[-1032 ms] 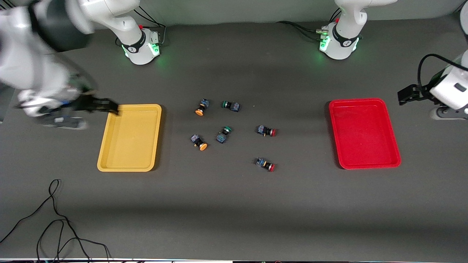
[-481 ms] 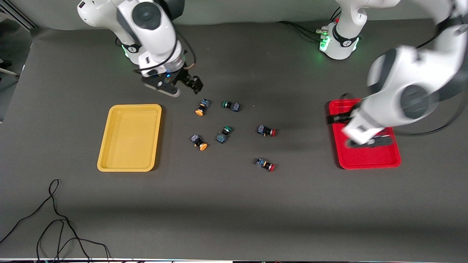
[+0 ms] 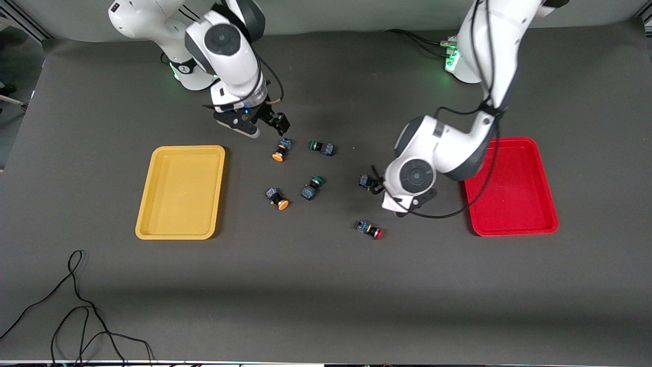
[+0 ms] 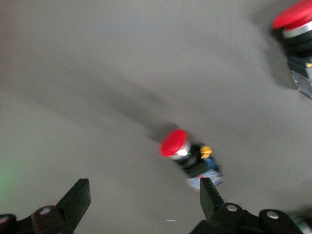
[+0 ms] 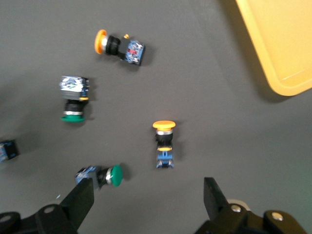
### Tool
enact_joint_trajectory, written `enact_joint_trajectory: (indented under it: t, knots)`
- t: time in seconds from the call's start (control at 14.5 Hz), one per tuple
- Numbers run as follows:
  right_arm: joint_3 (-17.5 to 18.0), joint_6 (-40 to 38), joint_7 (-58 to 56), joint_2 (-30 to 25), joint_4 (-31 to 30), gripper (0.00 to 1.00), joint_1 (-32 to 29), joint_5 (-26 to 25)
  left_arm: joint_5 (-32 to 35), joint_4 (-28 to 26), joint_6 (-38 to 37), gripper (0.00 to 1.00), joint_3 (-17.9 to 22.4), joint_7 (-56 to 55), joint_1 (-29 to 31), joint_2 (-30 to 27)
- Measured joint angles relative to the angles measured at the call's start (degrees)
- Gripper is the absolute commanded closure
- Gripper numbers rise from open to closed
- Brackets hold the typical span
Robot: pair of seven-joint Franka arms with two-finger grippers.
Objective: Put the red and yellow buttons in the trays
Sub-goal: 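Grasp a yellow button with the right gripper while the left grasps a red button, then carry the yellow button to the yellow tray while the left carries red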
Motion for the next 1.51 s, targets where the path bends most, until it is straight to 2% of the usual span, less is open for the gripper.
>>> enact_joint_trajectory:
  t: [0.14, 0.41, 0.55, 0.62, 0.69, 0.76, 0.83, 0.89, 0.96, 1.03, 1.24, 1.38, 1.51]
  knots:
    - [-0.03, 7.05, 0.16, 3.26, -3.65, 0.0, 0.1, 0.0, -2.02, 0.07, 3.54, 0.0, -0.08, -5.09, -0.63, 2.32]
    - [-0.02, 18.83, 0.89, 14.08, -4.81, 0.0, 1.81, 0.0, -2.29, 0.1, 7.09, 0.02, -0.15, -8.15, -1.96, 4.23]
    - [-0.02, 22.1, 1.33, 18.68, -4.54, 0.0, 2.65, 0.0, -2.29, 0.04, 7.75, 0.06, -0.17, -8.17, -2.85, 5.56]
    - [-0.02, 22.47, 1.55, 19.74, -4.34, 0.01, 3.13, 0.0, -2.29, 0.0, 7.81, 0.12, -0.18, -8.22, -3.2, 6.02]
    - [-0.02, 22.47, 1.71, 20.24, -4.15, 0.28, 3.48, 0.0, -2.28, -0.01, 7.87, 0.2, -0.18, -8.23, -3.41, 6.32]
    - [-0.02, 22.47, 1.77, 20.37, -4.04, 0.65, 3.65, 0.0, -2.28, -0.01, 7.88, 0.31, -0.18, -8.25, -3.54, 6.43]
    - [-0.02, 22.44, 1.77, 20.37, -3.98, 0.84, 3.7, 0.0, -2.26, 0.0, 7.94, 0.46, -0.18, -8.24, -3.71, 6.43]
    - [-0.03, 22.4, 1.77, 20.37, -3.93, 0.91, 3.69, 0.0, -2.25, 0.0, 8.16, 0.72, -0.18, -8.24, -3.93, 6.43]
    - [-0.06, 22.37, 1.77, 20.37, -3.91, 0.91, 3.69, 0.0, -2.23, 0.0, 8.43, 0.97, -0.18, -8.24, -4.11, 6.43]
    - [-0.08, 22.35, 1.77, 20.37, -3.9, 0.91, 3.69, 0.0, -2.15, 0.0, 8.59, 1.0, -0.18, -8.24, -4.22, 6.43]
    - [-0.13, 22.34, 1.77, 20.36, -3.63, 0.91, 3.7, 0.0, -1.67, 0.22, 8.22, 1.0, -0.07, -8.22, -4.23, 5.99]
    - [-0.36, 20.9, 1.62, 19.95, -2.75, 0.91, 3.69, -0.02, -0.1, 1.16, 4.2, 1.0, 0.3, -8.14, -4.1, 4.58]
    - [-0.93, 13.68, -0.45, 17.8, -0.18, 0.91, 3.71, -0.06, 2.25, 2.73, -3.25, 1.0, 0.78, -6.56, -3.09, 1.27]
